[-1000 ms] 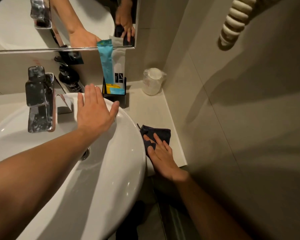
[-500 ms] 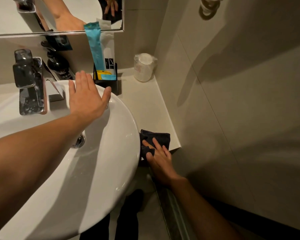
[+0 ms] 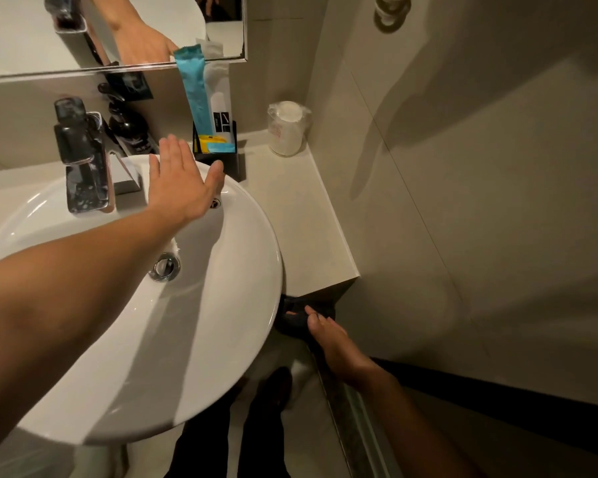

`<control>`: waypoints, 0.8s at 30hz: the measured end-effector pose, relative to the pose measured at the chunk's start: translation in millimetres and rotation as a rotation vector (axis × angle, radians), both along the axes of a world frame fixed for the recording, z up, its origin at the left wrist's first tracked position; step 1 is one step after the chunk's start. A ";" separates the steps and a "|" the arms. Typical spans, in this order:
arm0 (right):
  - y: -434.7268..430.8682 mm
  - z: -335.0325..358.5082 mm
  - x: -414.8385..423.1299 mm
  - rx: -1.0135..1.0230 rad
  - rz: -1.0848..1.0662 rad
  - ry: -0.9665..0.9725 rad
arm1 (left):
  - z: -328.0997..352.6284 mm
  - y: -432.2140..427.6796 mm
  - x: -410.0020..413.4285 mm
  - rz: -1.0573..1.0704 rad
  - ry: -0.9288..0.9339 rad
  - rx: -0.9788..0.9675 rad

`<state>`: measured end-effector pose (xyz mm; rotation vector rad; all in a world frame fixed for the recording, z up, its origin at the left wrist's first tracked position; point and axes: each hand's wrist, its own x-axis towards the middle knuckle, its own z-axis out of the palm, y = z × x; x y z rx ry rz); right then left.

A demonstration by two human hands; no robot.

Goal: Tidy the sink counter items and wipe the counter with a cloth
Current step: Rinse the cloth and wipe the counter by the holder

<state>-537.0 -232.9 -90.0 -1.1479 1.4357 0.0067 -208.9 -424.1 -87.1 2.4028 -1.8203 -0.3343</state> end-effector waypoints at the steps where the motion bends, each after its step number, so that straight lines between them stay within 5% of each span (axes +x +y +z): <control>1: 6.6 10.0 -4.3 0.154 -0.176 -0.101 | 5.1 5.3 -0.1 -0.007 0.041 -0.004; 5: 32.3 48.8 -21.0 0.380 -0.764 -0.503 | 24.9 65.3 -21.2 -0.021 0.281 -0.061; 8: 41.0 92.4 -17.4 0.476 -0.891 -0.773 | 55.1 128.2 -51.2 0.061 0.739 -0.083; 12: 33.6 133.0 0.2 0.450 -0.864 -0.958 | 93.6 195.0 -82.8 0.396 1.340 0.196; 15: 19.2 149.8 17.3 0.398 -0.737 -1.010 | 117.8 226.4 -89.8 0.499 1.594 0.340; 20: 8.3 165.1 51.2 0.491 -0.562 -1.076 | 147.1 259.2 -91.0 0.591 1.921 0.084; 24: 12.7 167.2 76.4 0.551 -0.441 -1.034 | 147.5 277.9 -68.5 0.549 1.821 -0.129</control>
